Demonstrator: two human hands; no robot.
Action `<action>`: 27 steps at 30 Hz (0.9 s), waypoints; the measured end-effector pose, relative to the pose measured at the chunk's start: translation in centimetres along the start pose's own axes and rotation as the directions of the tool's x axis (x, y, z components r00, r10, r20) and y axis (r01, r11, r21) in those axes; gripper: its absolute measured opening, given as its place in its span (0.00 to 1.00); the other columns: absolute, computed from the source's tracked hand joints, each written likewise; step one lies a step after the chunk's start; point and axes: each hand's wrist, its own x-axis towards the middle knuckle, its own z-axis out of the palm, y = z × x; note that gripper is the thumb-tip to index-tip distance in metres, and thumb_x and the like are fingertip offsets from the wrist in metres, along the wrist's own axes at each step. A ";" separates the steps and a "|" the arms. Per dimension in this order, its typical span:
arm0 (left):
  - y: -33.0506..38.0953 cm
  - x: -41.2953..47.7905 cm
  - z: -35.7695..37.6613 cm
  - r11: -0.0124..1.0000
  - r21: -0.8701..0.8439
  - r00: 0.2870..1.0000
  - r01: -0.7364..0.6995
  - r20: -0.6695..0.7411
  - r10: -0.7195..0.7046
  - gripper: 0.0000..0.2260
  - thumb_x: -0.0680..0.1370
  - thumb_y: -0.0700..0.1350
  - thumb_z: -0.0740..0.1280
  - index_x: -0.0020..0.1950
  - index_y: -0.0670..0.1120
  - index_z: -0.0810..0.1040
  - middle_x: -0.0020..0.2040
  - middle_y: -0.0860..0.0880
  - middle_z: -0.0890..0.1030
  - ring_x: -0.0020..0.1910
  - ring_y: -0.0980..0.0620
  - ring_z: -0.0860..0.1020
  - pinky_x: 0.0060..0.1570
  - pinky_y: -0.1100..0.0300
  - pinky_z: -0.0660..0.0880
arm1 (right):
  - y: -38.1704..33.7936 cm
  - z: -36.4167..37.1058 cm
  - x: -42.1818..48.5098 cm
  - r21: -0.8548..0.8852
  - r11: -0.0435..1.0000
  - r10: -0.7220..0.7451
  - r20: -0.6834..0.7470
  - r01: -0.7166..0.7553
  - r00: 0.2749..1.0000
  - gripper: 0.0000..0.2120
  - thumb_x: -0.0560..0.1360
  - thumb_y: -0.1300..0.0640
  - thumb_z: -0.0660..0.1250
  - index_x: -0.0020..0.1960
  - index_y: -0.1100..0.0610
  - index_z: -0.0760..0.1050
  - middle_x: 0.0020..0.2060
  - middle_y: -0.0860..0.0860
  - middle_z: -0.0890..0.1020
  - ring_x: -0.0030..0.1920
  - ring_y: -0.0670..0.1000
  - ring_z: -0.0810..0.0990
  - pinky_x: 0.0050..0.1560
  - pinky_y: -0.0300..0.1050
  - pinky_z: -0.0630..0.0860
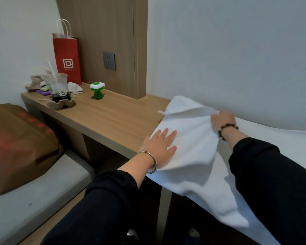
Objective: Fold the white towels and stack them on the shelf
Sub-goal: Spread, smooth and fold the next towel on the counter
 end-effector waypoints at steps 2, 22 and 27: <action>0.0 0.1 -0.4 0.999 0.020 0.999 -0.036 0.017 0.036 0.22 0.81 0.54 0.48 0.76 0.55 0.54 0.77 0.54 0.56 0.76 0.52 0.53 0.70 0.48 0.58 | 1.7 0.0 -0.2 -0.073 0.982 0.178 0.085 -0.172 0.980 0.14 0.78 0.56 0.58 0.56 0.64 0.76 0.57 0.62 0.79 0.56 0.61 0.77 0.49 0.46 0.71; -1.0 4.8 -0.1 0.996 0.057 0.995 0.061 0.080 -0.066 0.28 0.80 0.60 0.47 0.78 0.49 0.50 0.78 0.50 0.48 0.77 0.51 0.45 0.72 0.44 0.50 | -1.8 2.6 1.2 -0.581 0.619 -0.493 0.235 0.527 0.838 0.36 0.76 0.48 0.63 0.77 0.51 0.48 0.74 0.57 0.56 0.71 0.58 0.59 0.68 0.55 0.62; -1.4 5.6 0.4 0.994 0.093 0.991 0.051 0.115 -0.062 0.29 0.79 0.62 0.45 0.78 0.52 0.46 0.79 0.52 0.44 0.77 0.52 0.41 0.72 0.43 0.47 | -3.3 5.3 3.2 -0.534 0.483 -0.661 0.297 0.694 0.689 0.19 0.77 0.49 0.60 0.65 0.54 0.68 0.66 0.57 0.69 0.64 0.57 0.70 0.61 0.50 0.68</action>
